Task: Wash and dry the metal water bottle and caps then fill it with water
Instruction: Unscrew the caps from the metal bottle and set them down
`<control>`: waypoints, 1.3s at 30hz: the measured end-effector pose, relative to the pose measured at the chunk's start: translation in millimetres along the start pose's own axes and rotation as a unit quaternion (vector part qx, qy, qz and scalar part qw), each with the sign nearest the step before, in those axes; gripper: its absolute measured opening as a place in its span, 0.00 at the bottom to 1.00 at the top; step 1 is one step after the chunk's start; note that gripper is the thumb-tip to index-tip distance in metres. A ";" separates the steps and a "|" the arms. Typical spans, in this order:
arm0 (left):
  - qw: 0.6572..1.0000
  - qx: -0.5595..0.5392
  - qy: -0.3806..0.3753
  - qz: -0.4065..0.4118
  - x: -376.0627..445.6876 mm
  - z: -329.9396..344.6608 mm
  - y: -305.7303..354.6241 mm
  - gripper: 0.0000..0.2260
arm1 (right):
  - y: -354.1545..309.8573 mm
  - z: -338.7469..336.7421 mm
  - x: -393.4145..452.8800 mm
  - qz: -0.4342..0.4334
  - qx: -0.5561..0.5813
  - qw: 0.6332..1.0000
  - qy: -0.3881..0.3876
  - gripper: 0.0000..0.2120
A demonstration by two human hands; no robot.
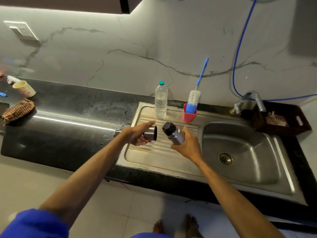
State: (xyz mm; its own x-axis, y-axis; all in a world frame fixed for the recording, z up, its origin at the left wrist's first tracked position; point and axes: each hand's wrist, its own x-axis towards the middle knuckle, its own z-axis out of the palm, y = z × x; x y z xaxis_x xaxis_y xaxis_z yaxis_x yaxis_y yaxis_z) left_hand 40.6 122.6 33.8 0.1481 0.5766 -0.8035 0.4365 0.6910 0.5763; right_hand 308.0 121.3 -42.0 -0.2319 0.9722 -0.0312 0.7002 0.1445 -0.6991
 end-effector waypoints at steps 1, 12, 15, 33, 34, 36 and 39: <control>0.999 -0.035 0.000 0.030 11.6 1.7 -7.5 0.38 | 6.1 -7.9 0.5 0.003 0.004 1.000 0.011 0.30; 0.943 -0.160 0.253 0.143 96.7 115.4 -113.5 0.39 | 73.6 -72.3 9.8 0.062 0.126 0.990 0.001 0.29; 0.924 -0.062 0.342 0.162 121.4 141.1 -139.6 0.37 | 91.2 -80.5 13.8 0.057 0.132 0.990 -0.012 0.29; 0.783 -0.091 0.520 0.327 48.1 196.2 37.0 0.29 | -21.7 -136.6 17.2 -0.030 0.315 0.938 -0.145 0.54; 0.773 -0.050 0.543 0.326 42.5 189.2 33.9 0.29 | -28.4 -147.3 25.7 -0.010 0.309 0.945 -0.106 0.51; 0.741 0.043 0.584 0.327 35.6 179.0 26.1 0.29 | -48.0 -158.6 43.1 -0.012 0.210 0.972 -0.101 0.45; 0.726 0.115 0.593 0.330 30.4 169.7 17.7 0.30 | -75.2 -148.0 64.6 -0.121 -0.110 0.976 -0.146 0.29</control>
State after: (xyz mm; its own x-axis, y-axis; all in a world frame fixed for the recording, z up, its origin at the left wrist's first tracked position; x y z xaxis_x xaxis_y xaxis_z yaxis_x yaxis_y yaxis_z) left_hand 203.4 78.3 -5.8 -0.4152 0.8130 0.4081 0.7748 0.0810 0.6270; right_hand 340.3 200.5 114.3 -0.5678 0.8160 -0.1088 0.7218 0.4300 -0.5424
